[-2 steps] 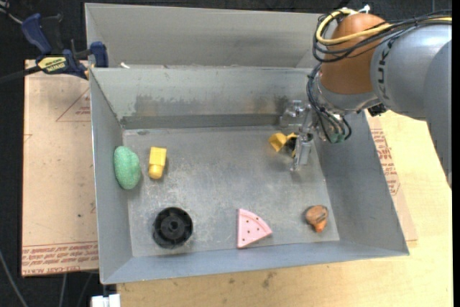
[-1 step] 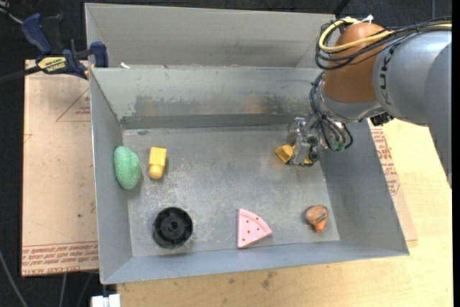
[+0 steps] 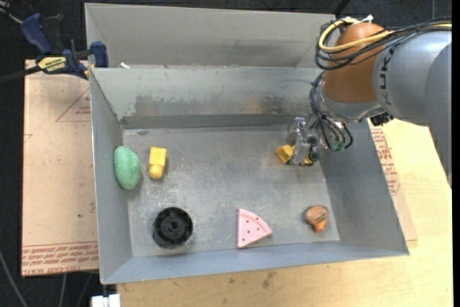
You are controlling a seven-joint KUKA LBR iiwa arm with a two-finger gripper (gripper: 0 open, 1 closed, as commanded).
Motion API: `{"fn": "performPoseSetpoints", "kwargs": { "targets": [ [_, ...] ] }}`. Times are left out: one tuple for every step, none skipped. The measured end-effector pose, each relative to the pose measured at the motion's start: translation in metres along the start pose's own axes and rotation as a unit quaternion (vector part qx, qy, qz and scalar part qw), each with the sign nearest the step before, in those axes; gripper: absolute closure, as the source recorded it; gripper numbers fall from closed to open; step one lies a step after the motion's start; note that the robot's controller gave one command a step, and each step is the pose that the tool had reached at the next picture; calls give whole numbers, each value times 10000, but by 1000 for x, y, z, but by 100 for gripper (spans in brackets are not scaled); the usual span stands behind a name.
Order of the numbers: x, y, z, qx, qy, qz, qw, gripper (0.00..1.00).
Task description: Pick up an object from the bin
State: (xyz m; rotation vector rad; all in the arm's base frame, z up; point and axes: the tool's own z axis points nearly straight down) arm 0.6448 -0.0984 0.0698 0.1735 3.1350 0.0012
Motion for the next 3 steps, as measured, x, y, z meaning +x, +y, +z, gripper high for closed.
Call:
{"fn": "performPoseSetpoints", "kwargs": {
  "targets": [
    [2, 8, -36, 2, -8, -100, 9999, 100],
    [2, 9, -36, 2, -7, -102, 9999, 100],
    [5, 1, -170, 4, -17, -160, 9999, 100]
  ]
}}
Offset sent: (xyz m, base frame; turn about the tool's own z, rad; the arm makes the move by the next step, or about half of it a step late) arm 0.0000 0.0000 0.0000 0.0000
